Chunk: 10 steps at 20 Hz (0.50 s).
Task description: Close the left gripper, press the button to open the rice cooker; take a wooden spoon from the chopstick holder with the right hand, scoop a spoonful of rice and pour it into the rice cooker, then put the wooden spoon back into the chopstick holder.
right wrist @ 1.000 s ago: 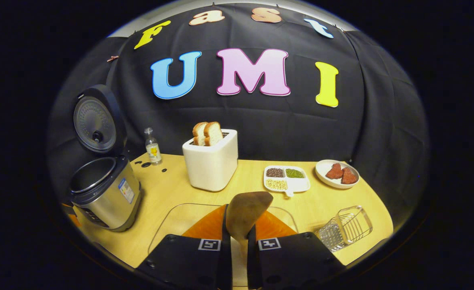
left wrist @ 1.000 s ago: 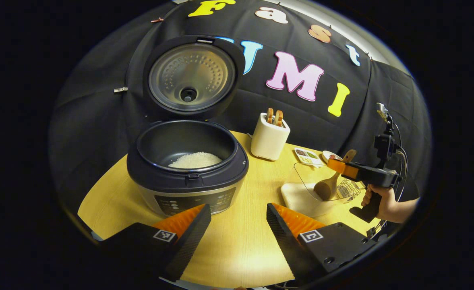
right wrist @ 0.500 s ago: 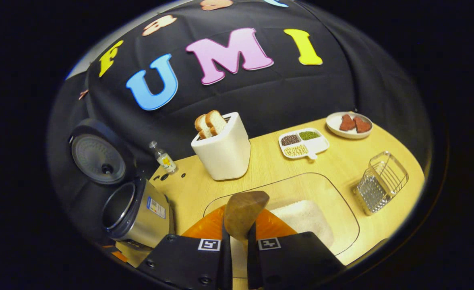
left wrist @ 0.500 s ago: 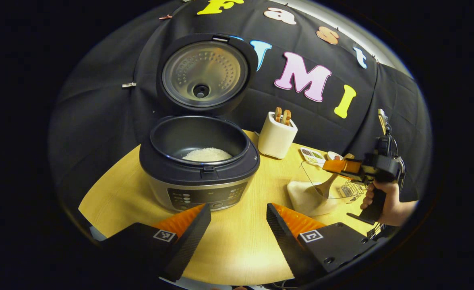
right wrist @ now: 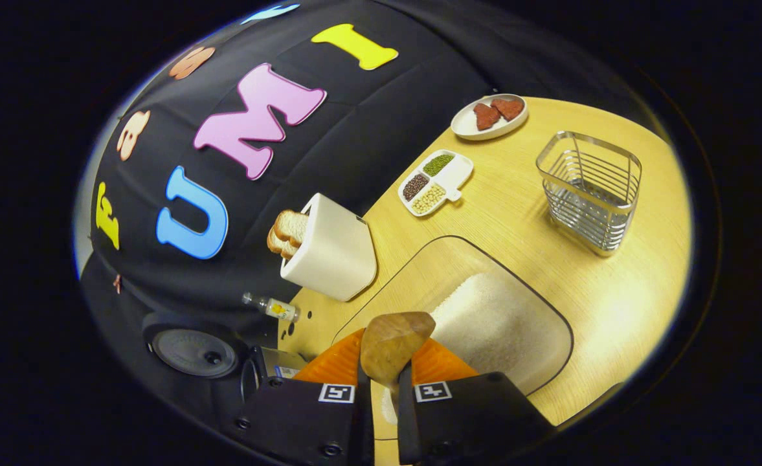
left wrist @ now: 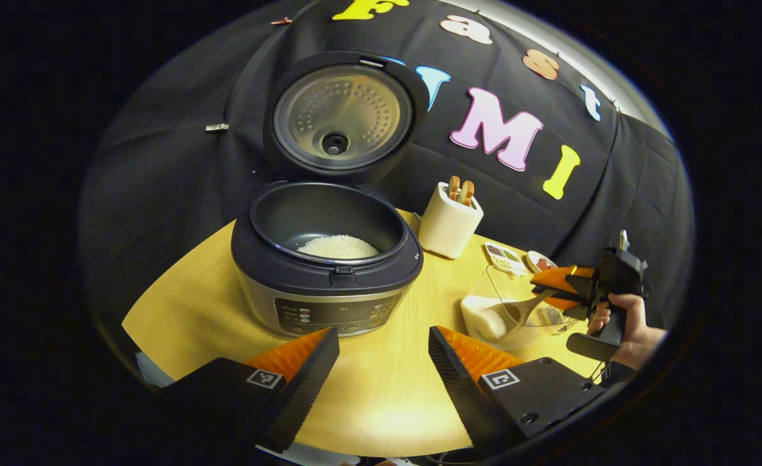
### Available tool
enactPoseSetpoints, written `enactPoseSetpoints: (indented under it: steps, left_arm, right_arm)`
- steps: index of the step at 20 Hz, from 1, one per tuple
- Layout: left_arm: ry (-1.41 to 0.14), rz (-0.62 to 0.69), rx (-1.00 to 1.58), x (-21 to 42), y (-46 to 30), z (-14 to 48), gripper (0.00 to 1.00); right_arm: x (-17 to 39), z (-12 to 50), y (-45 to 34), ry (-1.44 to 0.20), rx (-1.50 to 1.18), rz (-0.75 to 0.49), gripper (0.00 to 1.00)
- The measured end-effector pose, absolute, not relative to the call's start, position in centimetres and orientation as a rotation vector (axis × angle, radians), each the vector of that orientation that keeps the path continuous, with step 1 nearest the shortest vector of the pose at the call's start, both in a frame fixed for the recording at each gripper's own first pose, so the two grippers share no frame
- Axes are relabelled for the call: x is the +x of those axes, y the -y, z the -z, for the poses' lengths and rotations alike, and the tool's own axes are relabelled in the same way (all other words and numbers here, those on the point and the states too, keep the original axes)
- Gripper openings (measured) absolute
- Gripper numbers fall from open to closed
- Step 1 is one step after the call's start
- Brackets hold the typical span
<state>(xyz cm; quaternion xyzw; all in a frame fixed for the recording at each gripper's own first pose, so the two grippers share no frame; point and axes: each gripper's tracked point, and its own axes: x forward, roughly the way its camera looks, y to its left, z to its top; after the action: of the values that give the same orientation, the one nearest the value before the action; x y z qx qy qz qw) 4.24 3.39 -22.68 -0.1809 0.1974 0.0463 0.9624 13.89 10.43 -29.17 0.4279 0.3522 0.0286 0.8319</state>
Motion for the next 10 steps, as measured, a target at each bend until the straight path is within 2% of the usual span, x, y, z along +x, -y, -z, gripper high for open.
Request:
enactPoseSetpoints:
  steps: [5,10]
  left_arm:
    - [-0.382,-0.099,-0.355,4.1,-3.9,21.8,0.96]
    - [-0.381,-0.092,-0.332,3.2,-3.7,21.6,0.96]
  right_arm:
    - [15.0,27.7,-6.4,-0.692,1.010,0.012,0.19]
    - [15.5,25.3,-4.6,-0.645,1.073,0.015,0.19]
